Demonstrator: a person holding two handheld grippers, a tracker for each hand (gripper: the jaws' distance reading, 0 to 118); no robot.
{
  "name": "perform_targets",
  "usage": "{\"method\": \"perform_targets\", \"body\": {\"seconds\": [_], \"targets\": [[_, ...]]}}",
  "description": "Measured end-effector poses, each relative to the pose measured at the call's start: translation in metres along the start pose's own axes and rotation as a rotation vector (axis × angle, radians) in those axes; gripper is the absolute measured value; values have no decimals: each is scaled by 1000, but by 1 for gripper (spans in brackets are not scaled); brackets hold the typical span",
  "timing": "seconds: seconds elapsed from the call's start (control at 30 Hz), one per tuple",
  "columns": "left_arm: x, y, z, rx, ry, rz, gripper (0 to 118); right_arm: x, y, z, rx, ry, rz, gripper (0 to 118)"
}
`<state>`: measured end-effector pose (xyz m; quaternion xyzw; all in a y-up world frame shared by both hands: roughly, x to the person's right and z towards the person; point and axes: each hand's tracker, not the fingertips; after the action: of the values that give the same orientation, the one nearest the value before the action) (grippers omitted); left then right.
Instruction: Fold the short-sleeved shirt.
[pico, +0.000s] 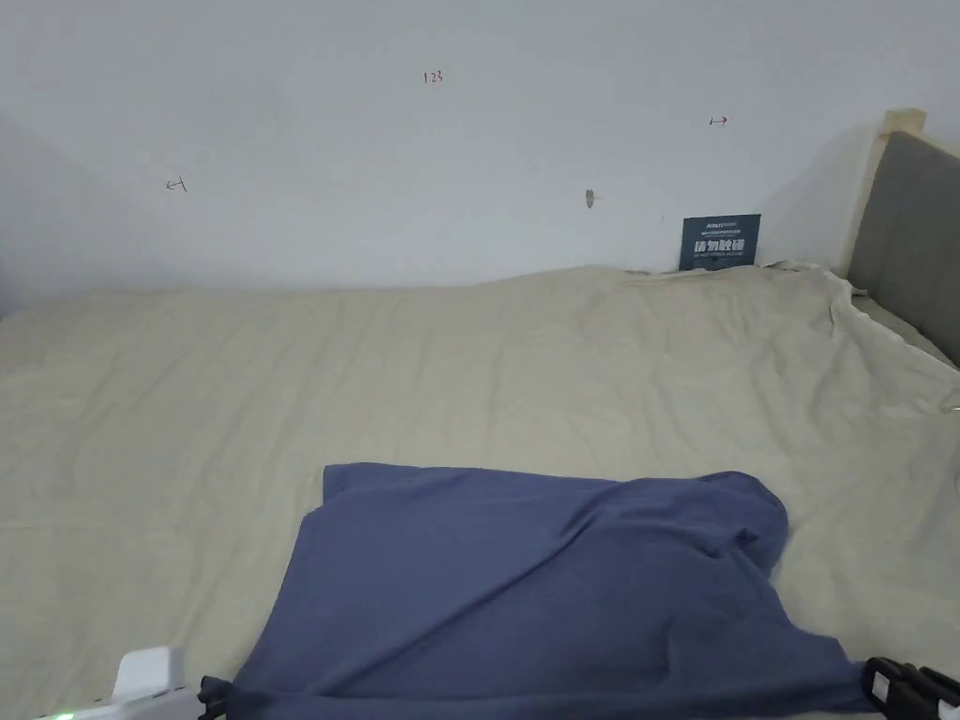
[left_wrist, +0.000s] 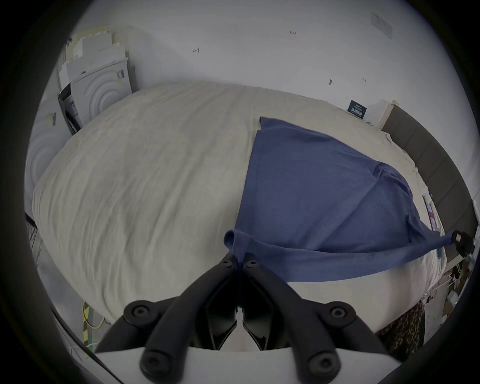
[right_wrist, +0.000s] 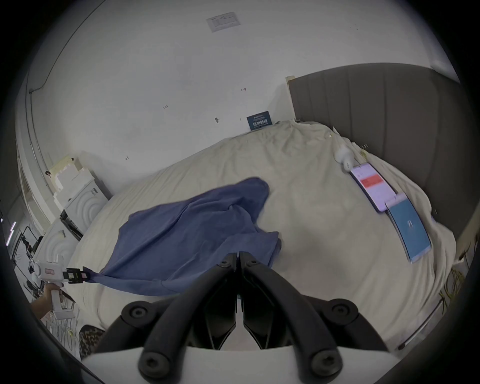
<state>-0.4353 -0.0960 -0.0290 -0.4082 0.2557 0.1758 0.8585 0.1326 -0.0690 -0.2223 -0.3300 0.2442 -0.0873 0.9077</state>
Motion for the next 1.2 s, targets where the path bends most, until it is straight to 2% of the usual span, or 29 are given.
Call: {"method": "perform_targets", "body": {"seconds": [0.23,0.33,0.43,0.57,0.67,0.73,0.83,0.9,0.93,1.0,1.07,1.1,1.2], "targets": [[-9,-42,23,-16,-3,-16,0,16,-44,42,-31,-34,-1,0],[-16,-51,13,-34,7,-38,0,26,-54,41,-53,-67,34,0],[-17,-57,-2,-69,27,-43,0,38,-65,21,-97,-115,5,0],[-11,-64,-13,-107,64,-29,0,47,-83,-21,-202,-240,38,0],[8,-70,2,-75,95,4,0,40,-101,-43,-291,-300,2,0],[4,-66,-7,-70,102,1,1,36,-107,-44,-239,-313,8,0],[6,-63,-6,-77,112,-2,9,24,-101,-38,-247,-329,40,0],[11,-66,0,-82,109,10,19,18,-96,-29,-251,-322,27,4],[12,-64,2,-84,112,20,30,15,-92,-25,-255,-314,9,11],[14,-59,9,-82,125,37,77,12,-83,-16,-251,-308,0,55],[17,-51,26,-3,108,61,109,16,-70,-9,-193,-313,28,97],[19,-47,37,39,99,65,113,12,-61,-2,-151,-312,42,103],[29,-27,71,174,52,61,114,-4,-31,22,-29,-271,73,103]]}}
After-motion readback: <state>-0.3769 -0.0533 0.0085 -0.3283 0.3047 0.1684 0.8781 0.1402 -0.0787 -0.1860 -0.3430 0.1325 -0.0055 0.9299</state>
